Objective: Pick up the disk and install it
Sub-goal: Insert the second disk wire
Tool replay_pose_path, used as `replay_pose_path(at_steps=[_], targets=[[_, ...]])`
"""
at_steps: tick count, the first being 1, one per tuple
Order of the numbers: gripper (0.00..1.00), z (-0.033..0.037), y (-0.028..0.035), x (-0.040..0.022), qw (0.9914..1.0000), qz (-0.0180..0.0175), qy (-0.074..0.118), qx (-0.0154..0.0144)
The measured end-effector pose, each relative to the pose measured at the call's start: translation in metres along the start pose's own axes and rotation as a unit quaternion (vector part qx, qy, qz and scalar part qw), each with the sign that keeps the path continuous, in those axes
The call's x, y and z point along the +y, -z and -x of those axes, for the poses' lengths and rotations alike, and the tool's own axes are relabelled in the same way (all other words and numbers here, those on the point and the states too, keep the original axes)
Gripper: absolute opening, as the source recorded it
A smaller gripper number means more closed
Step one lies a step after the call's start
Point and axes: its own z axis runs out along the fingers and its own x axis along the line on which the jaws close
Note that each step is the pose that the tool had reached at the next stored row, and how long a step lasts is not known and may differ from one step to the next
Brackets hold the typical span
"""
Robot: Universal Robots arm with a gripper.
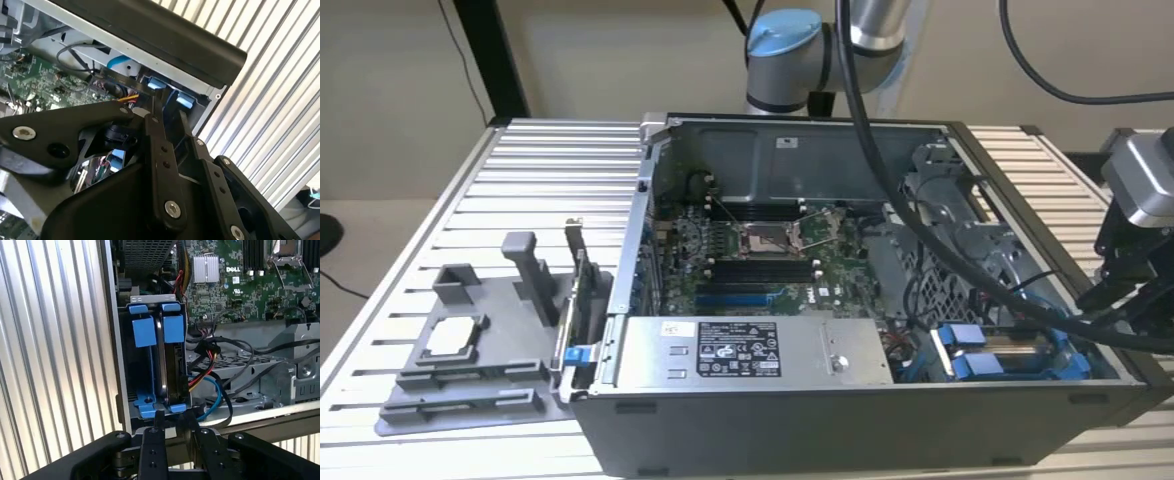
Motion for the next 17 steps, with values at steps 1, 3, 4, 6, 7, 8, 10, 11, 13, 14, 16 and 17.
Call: replay_pose_path(at_steps=[1, 3, 4, 6, 7, 8, 10, 11, 13, 14, 16, 17], targets=[[0.00, -0.0001, -0.0005, 0.0001, 1.00000, 0.0003, 0.001, 0.0001], [0.00, -0.0002, -0.0009, 0.0001, 0.99998, 0.0051, 0.004, 0.0004], [0.00, -0.0002, -0.0010, 0.0001, 0.99995, 0.0075, 0.006, 0.0005], [0.00, -0.0002, -0.0011, 0.0002, 0.99989, 0.0115, 0.009, -0.0029], [0.00, -0.0002, -0.0011, 0.0002, 0.99979, 0.0138, 0.011, -0.0099], [0.00, -0.0001, -0.0010, 0.0002, 0.99967, 0.0156, 0.013, -0.0162], [0.00, -0.0002, -0.0011, 0.0002, 0.99930, 0.0191, 0.018, -0.0269], [0.00, -0.0002, -0.0013, 0.0002, 0.99913, 0.0212, 0.022, -0.0285], [0.00, -0.0007, -0.0015, 0.0001, 0.99897, 0.0258, 0.024, -0.0285], [0.00, -0.0015, -0.0013, 0.0000, 0.99891, 0.0280, 0.024, -0.0282], [0.00, -0.0029, -0.0012, -0.0013, 0.99881, 0.0317, 0.024, -0.0279], [0.00, -0.0034, -0.0011, -0.0033, 0.99877, 0.0333, 0.024, -0.0278]])
